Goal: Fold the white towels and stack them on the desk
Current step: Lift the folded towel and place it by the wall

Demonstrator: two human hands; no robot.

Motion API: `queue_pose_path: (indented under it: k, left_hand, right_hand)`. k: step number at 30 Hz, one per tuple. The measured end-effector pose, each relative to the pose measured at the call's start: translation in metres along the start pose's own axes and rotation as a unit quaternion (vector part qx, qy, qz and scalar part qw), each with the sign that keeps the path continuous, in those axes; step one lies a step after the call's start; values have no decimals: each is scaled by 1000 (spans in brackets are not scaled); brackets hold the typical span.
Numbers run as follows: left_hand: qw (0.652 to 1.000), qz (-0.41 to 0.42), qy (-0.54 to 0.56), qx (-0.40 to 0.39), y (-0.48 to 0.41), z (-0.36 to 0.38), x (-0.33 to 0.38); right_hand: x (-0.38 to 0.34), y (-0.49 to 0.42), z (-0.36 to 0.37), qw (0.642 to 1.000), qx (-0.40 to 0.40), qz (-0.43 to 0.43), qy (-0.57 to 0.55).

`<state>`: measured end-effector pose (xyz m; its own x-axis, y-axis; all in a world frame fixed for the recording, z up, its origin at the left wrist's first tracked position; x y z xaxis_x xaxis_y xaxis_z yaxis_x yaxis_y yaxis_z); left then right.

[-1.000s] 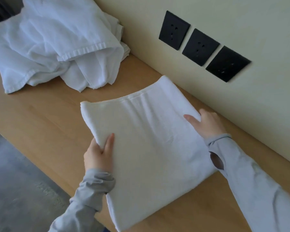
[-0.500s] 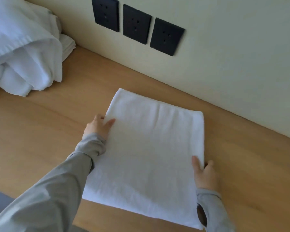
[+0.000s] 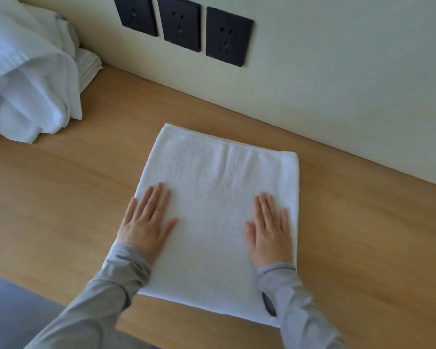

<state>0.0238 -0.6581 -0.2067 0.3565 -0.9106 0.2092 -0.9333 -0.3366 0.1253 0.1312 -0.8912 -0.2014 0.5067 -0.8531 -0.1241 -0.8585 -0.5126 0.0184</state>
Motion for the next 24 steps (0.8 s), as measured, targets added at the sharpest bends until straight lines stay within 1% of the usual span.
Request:
queue_pose_path:
  k: [2,6,9,11,13,16,21,24]
  left_hand:
    - [1000,8,2,-25,1,0,-7]
    - [1000,10,4,-25,-3,2,-6]
    - [998,23,-16,-50,0,0,-2]
    - [997,61,-19,-53,11,-10,6]
    - [991,128,-7,-50,32,-20,16]
    - [973,216,-30,-80,67,-18,19]
    - [957,255,-64,-121,80,-19,-5]
    - [947,290,-58,-125,74,-21,-9]
  right_hand:
    - [19,13,0,1000,-13,1,-12]
    - [35,23,-4,998,-24,37,-43]
    - [32,23,-8,998,-58,25,-25]
    - [26,33,-15,998,-61,-5,-33]
    - [16,55,-23,994,-67,-66,-54]
    - [4,98,-21,984,-88,-149,-40]
    - [11,122,-15,975,-123,-185,29]
    - [14,121,-15,973,-139,-182,24]
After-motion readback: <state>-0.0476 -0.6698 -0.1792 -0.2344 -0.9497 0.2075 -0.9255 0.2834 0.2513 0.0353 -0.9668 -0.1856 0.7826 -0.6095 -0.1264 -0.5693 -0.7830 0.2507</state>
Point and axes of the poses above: each hand's wrist, its own y-axis away from the middle knuckle, its own z-axis out of the palm, x = y × z, the point moved 8 cm from there along -y, towards the middle knuckle
